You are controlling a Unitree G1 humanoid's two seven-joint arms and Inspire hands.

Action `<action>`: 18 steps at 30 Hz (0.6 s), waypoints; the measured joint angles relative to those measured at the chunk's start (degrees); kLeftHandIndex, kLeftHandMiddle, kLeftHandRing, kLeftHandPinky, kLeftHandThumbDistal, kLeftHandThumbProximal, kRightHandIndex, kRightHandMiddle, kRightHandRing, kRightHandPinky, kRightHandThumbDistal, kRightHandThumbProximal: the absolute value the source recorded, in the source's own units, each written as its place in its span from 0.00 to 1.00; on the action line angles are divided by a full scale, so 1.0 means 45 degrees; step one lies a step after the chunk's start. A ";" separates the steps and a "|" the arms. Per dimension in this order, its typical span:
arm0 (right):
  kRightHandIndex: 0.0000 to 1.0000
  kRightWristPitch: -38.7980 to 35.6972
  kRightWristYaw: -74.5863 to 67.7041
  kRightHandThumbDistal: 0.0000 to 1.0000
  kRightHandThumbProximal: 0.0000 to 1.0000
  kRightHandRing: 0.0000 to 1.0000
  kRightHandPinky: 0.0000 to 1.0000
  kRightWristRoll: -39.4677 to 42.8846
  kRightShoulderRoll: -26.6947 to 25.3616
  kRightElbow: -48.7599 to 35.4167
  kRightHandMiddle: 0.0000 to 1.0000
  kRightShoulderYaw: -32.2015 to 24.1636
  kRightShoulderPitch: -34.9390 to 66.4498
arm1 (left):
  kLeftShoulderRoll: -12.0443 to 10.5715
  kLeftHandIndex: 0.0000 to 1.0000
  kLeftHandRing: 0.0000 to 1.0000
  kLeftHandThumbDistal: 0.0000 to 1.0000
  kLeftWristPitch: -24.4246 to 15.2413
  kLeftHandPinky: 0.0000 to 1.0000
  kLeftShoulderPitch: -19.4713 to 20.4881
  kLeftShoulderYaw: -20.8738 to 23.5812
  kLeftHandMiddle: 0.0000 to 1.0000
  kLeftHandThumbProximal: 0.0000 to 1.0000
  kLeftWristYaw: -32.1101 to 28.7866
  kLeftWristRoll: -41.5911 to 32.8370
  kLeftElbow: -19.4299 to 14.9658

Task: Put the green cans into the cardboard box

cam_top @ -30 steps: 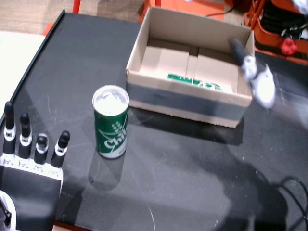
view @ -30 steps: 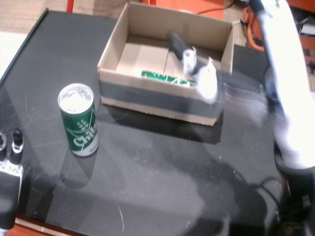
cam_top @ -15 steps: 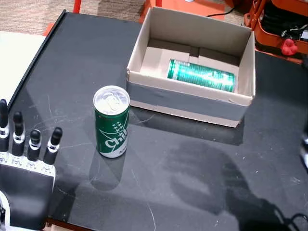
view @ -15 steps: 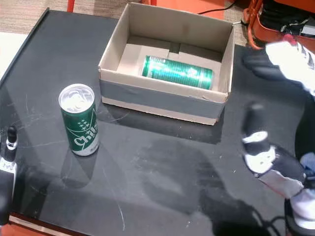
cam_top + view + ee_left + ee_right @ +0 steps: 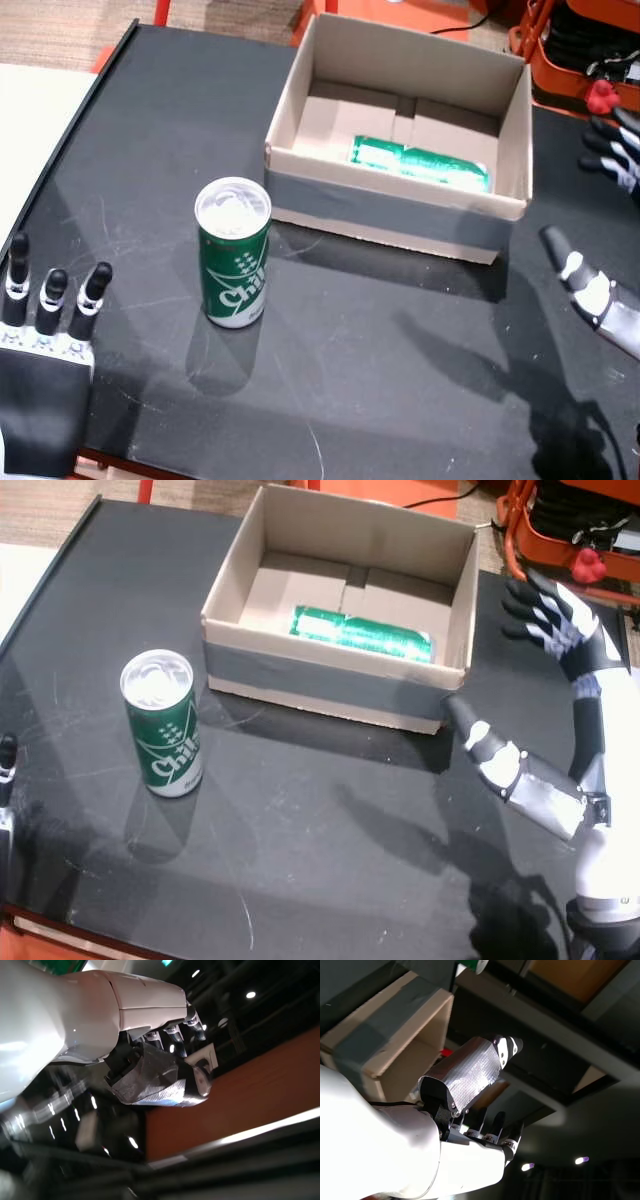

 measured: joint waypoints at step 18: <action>0.71 -0.0010 0.1927 0.98 0.40 0.79 0.84 0.0708 -0.0017 -0.0441 0.73 -0.0087 0.0084 | 0.2683 1.00 1.00 1.00 -1.2113 0.95 -0.9656 -0.1918 1.00 0.07 0.9735 1.2988 0.8004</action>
